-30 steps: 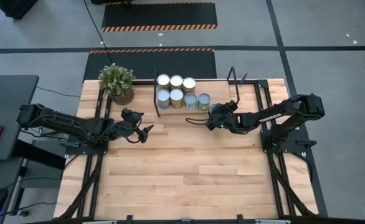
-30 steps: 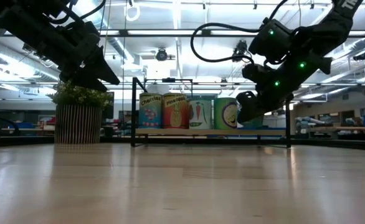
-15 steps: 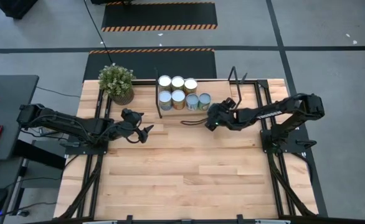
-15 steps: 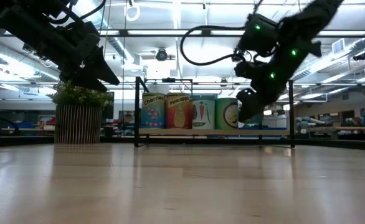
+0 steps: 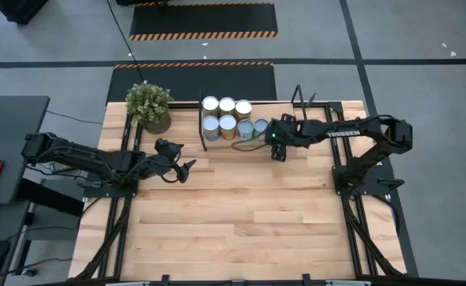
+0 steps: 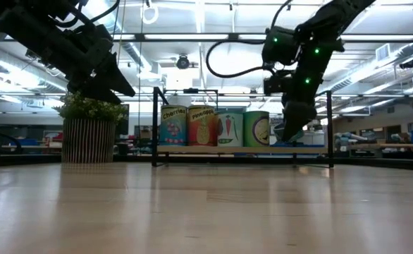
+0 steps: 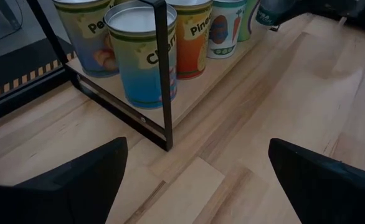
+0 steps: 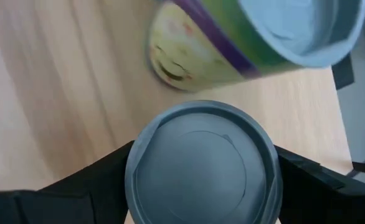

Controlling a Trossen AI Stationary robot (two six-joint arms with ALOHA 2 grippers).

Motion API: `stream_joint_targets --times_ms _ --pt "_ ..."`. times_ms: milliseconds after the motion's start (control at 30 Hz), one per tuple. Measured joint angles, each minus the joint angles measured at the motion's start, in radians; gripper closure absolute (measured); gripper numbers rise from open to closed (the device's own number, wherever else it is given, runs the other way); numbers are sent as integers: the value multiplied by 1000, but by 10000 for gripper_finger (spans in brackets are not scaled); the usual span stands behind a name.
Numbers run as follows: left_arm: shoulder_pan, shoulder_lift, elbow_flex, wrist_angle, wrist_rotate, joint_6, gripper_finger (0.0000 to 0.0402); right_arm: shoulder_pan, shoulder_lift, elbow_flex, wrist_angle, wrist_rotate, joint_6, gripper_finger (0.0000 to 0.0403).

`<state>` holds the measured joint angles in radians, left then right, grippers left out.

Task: Pick and place cans onto a shelf
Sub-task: Put the dark green can on the shelf

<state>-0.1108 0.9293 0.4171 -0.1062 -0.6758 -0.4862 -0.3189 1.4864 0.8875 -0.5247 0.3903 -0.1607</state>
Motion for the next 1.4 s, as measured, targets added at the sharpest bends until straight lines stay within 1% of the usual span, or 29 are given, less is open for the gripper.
stream_joint_targets --times_ms 267,467,600,767,867,1100,1233,1400 --pt "0 0 0 0 0 0 5 -107 0 0 9 -158 -131 86" --pt "0 0 0 0 0 0 5 -154 0 0 8 -194 -206 85" --pt "0 0 0 0 0 0 5 -179 0 0 7 -209 -208 67" --pt "0 0 0 0 0 0 5 -193 0 0 2 -205 -207 41" --pt "0 0 0 0 0 0 5 -185 0 0 0 -159 -205 31" --pt "0 0 0 0 0 0 5 -136 0 3 -18 -97 -201 23" --pt "0 0 0 0 0 0 5 -109 0 42 -51 -67 -183 23" --pt "0 0 0 0 0 0 5 -78 0 142 -177 -56 -128 23"
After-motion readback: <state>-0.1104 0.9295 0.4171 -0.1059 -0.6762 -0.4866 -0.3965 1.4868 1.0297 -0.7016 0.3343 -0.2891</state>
